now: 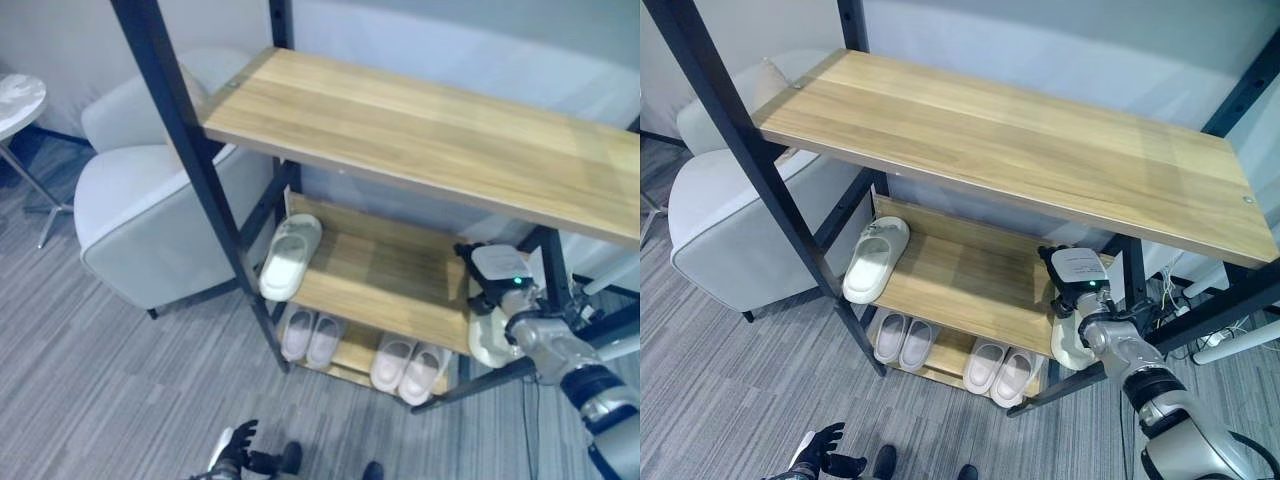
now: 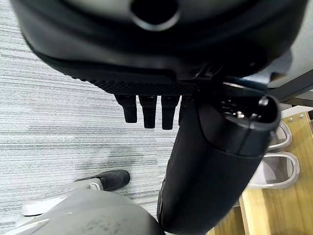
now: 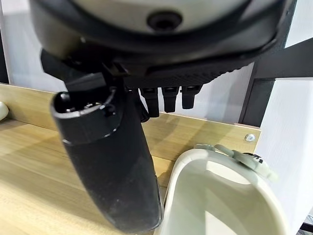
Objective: Arrange the slippers neatly on the shoe rack.
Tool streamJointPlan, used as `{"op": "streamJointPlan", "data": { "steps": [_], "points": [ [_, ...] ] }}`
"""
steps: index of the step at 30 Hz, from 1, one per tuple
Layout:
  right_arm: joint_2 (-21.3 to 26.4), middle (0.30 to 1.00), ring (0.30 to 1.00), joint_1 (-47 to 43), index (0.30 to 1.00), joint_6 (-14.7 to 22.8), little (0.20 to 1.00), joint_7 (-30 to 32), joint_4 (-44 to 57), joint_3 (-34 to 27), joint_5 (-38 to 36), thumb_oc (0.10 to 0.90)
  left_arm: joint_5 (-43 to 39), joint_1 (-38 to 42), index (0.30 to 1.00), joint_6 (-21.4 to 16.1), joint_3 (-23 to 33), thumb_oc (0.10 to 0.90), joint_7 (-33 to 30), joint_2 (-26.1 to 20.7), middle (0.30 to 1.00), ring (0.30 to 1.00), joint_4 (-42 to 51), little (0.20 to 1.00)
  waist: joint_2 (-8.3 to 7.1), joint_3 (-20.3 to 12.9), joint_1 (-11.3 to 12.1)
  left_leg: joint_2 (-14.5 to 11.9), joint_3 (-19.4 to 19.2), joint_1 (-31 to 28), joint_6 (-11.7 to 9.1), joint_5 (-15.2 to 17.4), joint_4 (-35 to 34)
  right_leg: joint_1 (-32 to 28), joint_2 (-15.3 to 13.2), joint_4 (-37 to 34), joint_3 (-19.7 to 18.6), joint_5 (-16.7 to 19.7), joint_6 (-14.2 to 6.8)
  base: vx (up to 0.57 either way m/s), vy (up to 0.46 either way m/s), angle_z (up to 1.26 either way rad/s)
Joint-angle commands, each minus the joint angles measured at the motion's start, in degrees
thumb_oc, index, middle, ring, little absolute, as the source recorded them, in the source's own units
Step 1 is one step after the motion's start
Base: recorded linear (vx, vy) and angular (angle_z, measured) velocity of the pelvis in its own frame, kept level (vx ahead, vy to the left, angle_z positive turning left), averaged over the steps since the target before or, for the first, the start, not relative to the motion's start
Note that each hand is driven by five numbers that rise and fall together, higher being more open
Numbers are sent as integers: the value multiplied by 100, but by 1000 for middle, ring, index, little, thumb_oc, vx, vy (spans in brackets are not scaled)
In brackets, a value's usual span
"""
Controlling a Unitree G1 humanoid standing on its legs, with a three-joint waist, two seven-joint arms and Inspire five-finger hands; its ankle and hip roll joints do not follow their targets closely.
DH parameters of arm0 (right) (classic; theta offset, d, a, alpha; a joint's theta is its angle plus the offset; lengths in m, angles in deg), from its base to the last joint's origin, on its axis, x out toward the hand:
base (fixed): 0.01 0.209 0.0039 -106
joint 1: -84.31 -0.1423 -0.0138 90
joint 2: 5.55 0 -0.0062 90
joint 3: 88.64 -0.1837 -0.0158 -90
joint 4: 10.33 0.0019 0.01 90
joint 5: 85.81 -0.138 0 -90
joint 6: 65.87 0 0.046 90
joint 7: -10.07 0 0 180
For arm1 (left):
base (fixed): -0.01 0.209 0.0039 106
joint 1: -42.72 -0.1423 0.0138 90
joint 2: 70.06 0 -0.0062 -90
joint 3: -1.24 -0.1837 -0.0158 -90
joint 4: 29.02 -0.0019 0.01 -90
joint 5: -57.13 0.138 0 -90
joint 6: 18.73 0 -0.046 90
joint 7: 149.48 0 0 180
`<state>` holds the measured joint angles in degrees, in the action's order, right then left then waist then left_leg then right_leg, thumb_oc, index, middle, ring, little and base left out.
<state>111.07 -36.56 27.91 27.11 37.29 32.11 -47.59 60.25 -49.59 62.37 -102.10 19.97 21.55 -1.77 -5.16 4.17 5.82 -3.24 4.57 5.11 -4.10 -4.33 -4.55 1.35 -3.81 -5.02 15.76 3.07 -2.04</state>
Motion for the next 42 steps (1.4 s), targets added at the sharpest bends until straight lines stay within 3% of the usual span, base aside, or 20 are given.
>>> {"op": "streamJointPlan", "data": {
  "steps": [1,11,18,28,42],
  "points": [
    [762,900,900,-806,900,-130,900,294,391,-272,9,800,196,96,900,-72,-525,800,94,269,900,900,-446,900,-75,-171,-17,23,-361,-189,-21,598,-45,-212,-382,2,-95,-260,-611,0,0,0],
    [854,900,900,-254,900,-9,900,258,1562,-1008,-181,800,247,100,900,-37,-389,800,119,248,900,900,-446,900,-94,-181,-73,12,-383,-254,-3,636,-45,-259,-393,2,-113,-257,-607,3,2,-2],
    [1278,900,900,238,900,104,900,6,2208,-1321,20,800,340,63,900,-29,-286,800,194,184,900,900,-419,900,-118,-174,-119,13,-388,-274,-6,655,-45,-257,-398,2,-124,-239,-614,0,0,0],
    [1567,900,900,366,900,157,900,-324,2300,-1252,15,800,373,75,900,-24,-303,800,301,169,900,900,-402,900,-142,-140,-166,25,-393,-239,-3,644,-45,-207,-415,3,-144,-210,-627,0,0,0],
    [1551,900,900,-45,900,35,900,-644,1540,-553,133,800,326,199,900,6,-434,800,337,140,900,900,-394,900,-206,52,-103,13,-327,-15,-9,550,-45,-20,-433,11,-127,-166,-624,0,0,0]
  ]
}}
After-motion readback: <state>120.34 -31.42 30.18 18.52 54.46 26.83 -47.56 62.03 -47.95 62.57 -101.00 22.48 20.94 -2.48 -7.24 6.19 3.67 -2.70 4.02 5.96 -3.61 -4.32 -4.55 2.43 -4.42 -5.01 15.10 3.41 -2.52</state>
